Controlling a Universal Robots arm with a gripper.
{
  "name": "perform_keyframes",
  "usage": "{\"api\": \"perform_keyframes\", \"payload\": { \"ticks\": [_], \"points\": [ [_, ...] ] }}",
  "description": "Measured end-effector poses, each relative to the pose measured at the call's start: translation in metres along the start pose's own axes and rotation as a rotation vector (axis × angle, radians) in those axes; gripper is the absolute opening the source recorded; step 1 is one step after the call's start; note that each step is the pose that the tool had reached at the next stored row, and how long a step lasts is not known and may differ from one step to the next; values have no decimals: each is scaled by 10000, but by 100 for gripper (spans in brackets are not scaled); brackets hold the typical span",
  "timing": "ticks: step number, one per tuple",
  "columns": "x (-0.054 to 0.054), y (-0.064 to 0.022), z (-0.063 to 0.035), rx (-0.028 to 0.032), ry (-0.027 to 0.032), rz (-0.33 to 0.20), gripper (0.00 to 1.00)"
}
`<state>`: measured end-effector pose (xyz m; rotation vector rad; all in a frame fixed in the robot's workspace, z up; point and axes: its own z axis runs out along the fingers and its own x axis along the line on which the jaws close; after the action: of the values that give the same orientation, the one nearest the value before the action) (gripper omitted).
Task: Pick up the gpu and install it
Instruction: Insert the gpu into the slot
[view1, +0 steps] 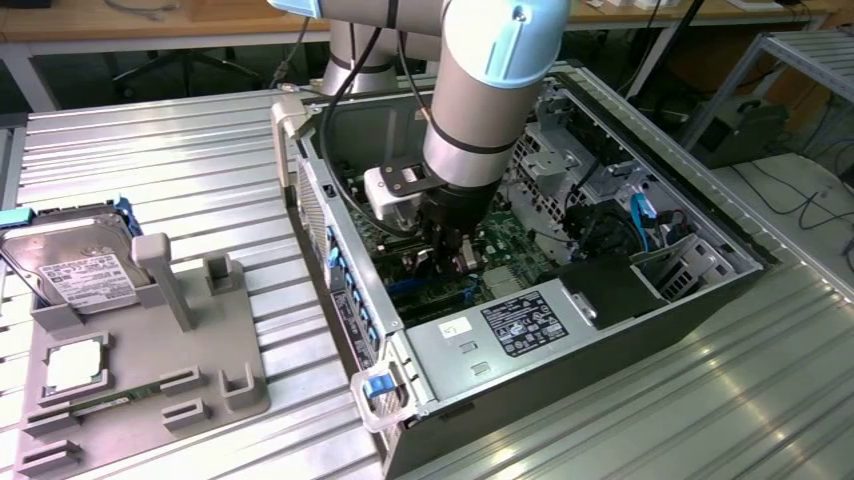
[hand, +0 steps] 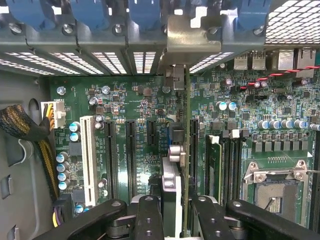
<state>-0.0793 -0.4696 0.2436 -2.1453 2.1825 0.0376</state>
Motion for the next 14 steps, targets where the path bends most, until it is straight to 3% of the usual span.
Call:
{"api": "perform_keyframes", "payload": {
  "ticks": [14],
  "points": [
    [-3, 10, -36, 20, -2, -2, 28]
  ]
}}
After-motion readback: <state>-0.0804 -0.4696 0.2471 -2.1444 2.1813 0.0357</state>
